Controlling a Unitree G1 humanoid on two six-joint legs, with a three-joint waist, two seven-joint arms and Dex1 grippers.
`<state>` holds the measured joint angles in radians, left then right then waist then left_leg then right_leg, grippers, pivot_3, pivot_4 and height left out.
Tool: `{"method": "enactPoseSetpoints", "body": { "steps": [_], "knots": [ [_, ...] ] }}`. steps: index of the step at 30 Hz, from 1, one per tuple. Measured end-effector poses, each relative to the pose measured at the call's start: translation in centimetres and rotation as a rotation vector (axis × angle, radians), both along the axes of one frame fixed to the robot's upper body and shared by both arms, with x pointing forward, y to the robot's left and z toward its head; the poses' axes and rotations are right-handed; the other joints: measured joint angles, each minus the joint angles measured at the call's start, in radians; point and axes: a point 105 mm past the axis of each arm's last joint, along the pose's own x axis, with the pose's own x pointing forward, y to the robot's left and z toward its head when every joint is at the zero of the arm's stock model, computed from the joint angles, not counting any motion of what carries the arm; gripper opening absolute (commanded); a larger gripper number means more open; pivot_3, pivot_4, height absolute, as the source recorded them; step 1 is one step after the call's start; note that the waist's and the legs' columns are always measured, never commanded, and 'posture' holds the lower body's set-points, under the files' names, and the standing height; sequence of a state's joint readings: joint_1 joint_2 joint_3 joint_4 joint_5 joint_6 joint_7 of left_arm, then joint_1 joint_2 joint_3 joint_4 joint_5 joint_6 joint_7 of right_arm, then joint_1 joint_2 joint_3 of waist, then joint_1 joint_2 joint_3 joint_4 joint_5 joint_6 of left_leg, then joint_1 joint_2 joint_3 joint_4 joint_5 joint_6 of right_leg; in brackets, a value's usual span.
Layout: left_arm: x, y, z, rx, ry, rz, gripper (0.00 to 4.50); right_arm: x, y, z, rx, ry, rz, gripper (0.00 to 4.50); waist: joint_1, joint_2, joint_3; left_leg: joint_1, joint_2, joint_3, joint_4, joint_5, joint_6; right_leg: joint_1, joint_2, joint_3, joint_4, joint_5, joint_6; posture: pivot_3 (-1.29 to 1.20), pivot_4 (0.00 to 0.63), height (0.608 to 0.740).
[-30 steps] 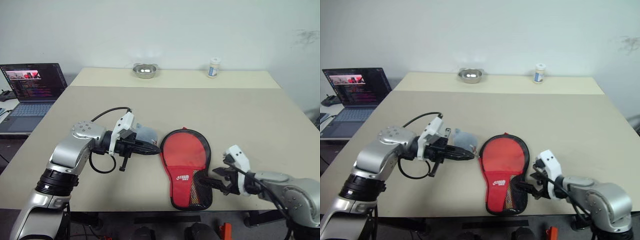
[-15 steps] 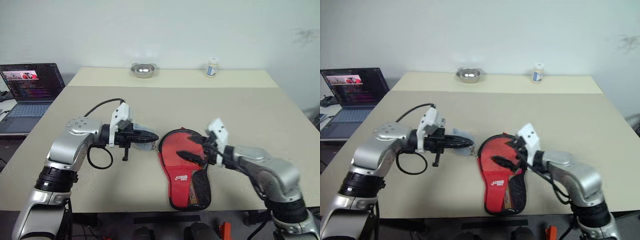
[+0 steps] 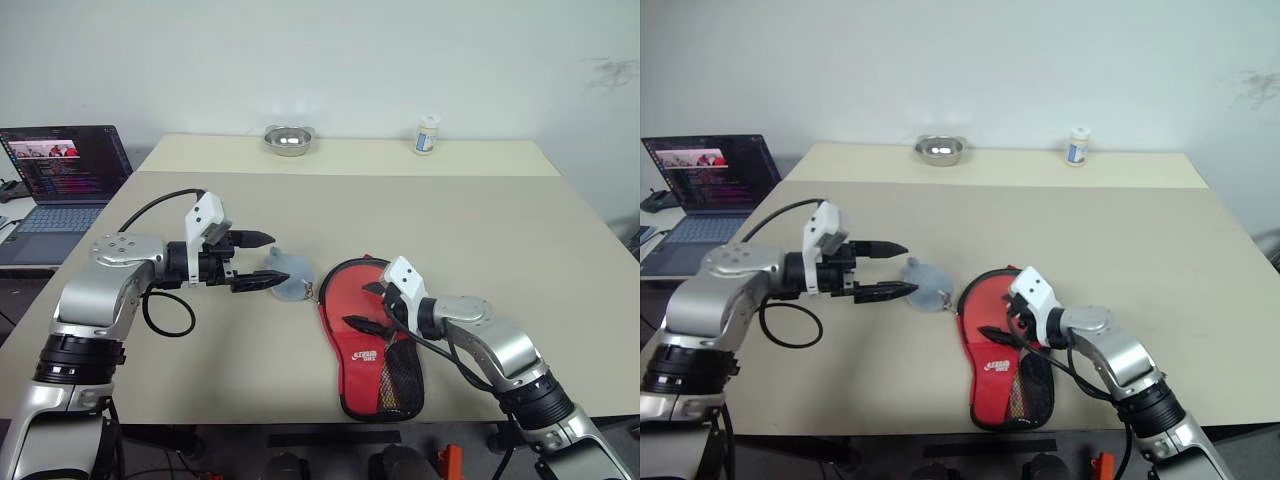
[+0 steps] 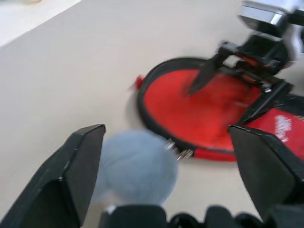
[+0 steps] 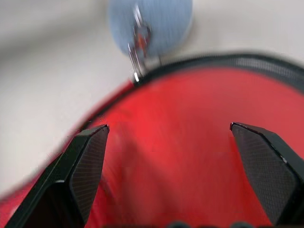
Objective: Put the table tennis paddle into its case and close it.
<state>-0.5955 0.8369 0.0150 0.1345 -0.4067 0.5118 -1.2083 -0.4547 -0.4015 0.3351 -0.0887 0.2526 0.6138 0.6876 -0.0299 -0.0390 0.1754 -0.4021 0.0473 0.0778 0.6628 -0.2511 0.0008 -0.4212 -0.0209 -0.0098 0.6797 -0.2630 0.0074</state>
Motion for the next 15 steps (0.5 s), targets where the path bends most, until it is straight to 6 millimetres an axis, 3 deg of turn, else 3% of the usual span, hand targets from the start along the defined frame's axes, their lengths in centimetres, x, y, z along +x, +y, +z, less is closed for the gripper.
{"method": "enactPoseSetpoints", "body": {
  "steps": [5, 12, 15],
  "knots": [
    [2.2, 1.0, -1.5, 0.023, 0.03, 0.083, 4.29, 0.1, 0.2, -0.1, -0.016, -0.019, -0.004, 4.5, 0.002, 0.0, 0.0, 0.0, -0.001, 0.0, 0.001, 0.001, -0.001, 0.001, 0.0, -0.001, 0.0, 0.0, 0.0, 0.0, 0.15, 0.74],
    [4.6, -0.9, -4.6, 0.056, 0.082, 0.042, 4.29, 0.0, 0.8, -0.1, -0.018, -0.034, -0.008, 4.5, 0.003, -0.001, 0.0, 0.0, -0.002, 0.002, 0.001, 0.001, -0.001, 0.0, 0.0, 0.0, 0.0, 0.001, -0.001, 0.0, 0.15, 0.74],
    [4.9, -1.4, -4.9, 0.073, 0.097, 0.009, 4.29, 0.0, 0.8, -0.1, -0.022, -0.036, -0.01, 4.5, 0.001, -0.001, 0.0, 0.0, -0.001, 0.001, 0.001, 0.001, -0.001, 0.0, 0.0, 0.0, 0.0, 0.001, -0.001, 0.0, 0.15, 0.74]
  ]
}}
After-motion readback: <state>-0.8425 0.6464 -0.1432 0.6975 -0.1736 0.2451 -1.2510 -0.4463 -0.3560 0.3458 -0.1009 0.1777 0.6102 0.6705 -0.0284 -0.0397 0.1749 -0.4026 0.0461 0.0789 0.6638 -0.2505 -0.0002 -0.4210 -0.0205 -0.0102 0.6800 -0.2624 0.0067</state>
